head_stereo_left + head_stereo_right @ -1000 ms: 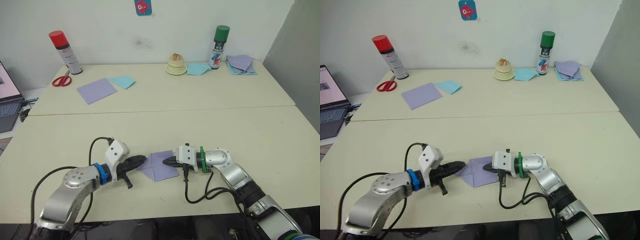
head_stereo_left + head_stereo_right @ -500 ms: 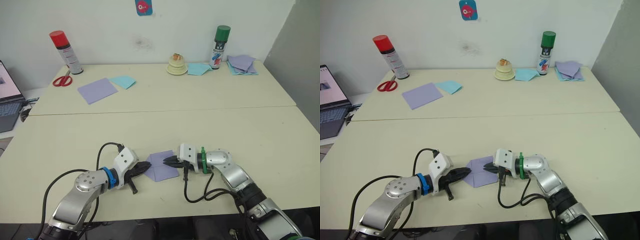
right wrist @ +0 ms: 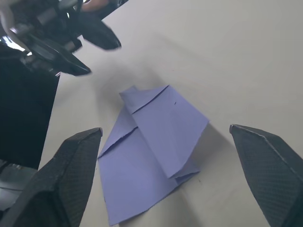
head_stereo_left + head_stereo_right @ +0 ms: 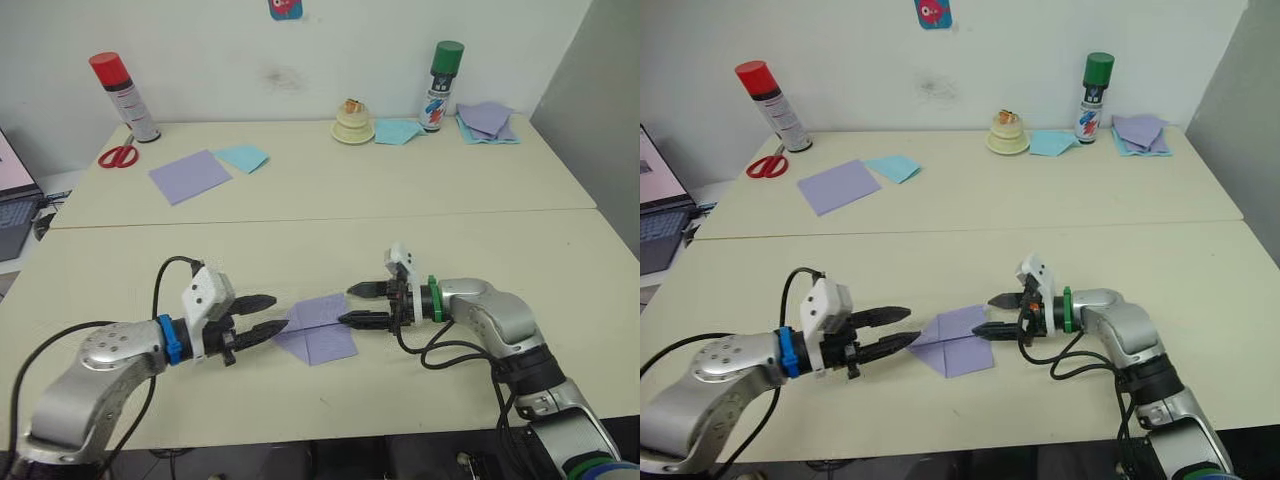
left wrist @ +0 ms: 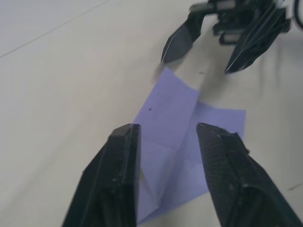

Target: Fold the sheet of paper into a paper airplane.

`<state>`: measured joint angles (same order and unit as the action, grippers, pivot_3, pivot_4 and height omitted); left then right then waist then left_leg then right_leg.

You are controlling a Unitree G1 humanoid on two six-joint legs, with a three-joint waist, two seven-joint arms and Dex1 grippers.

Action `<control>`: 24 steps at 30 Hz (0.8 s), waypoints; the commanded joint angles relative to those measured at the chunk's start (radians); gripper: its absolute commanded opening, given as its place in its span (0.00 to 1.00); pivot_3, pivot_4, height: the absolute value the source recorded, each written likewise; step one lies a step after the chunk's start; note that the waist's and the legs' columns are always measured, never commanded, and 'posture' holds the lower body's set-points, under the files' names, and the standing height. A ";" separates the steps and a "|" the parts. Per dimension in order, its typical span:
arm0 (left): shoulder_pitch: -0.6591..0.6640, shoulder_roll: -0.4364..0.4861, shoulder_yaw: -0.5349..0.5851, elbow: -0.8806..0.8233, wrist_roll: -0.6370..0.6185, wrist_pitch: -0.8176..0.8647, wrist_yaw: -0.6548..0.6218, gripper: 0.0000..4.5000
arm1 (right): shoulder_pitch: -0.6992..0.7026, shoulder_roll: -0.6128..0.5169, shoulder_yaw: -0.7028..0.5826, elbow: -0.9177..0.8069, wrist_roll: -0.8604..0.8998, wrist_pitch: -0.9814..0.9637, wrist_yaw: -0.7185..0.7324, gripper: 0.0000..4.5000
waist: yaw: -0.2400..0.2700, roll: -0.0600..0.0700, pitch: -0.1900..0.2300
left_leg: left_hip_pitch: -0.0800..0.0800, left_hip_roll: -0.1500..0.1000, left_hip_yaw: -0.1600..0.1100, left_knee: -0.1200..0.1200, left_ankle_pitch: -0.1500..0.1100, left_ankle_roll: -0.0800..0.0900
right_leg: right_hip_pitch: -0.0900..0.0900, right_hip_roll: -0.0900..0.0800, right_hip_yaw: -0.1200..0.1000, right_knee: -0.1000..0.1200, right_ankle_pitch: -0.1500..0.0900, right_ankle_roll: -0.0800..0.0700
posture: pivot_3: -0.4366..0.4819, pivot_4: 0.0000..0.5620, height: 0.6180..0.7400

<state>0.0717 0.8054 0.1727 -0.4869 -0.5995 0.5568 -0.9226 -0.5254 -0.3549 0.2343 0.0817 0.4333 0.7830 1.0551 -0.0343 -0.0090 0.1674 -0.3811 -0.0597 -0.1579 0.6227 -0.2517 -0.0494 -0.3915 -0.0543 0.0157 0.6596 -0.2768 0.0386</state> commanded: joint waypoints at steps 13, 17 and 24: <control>-0.084 -0.064 -0.022 0.154 -0.045 0.105 0.057 1.00 | -0.101 0.073 -0.014 0.137 0.045 0.095 0.020 0.72 | 0.004 0.001 0.005 | 0.000 -0.001 -0.001 0.001 0.000 0.000 | 0.001 0.000 -0.001 0.001 0.000 0.000 | 0.48 0.27 1.00; -0.175 -0.091 -0.126 0.281 0.040 0.046 0.022 1.00 | -0.100 0.069 -0.005 0.149 0.031 0.082 0.025 0.39 | 0.003 0.001 0.005 | 0.000 -0.001 -0.001 0.001 0.000 0.000 | 0.000 0.001 -0.001 0.002 0.000 0.000 | 0.48 0.27 1.00; -0.242 -0.107 -0.181 0.362 0.093 0.003 -0.029 1.00 | -0.091 0.078 -0.003 0.143 0.018 0.067 0.003 0.01 | -0.002 0.001 0.005 | 0.001 0.000 0.000 0.001 0.000 -0.001 | -0.001 0.001 0.000 0.004 0.000 0.000 | 0.48 0.27 1.00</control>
<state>-0.1671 0.6995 -0.0043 -0.1260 -0.5172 0.5796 -0.9331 -0.6116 -0.2748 0.2368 0.2377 0.4522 0.8585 1.0636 -0.0359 -0.0078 0.1720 -0.3805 -0.0597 -0.1581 0.6240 -0.2514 -0.0501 -0.3928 -0.0537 0.0155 0.6633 -0.2764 0.0386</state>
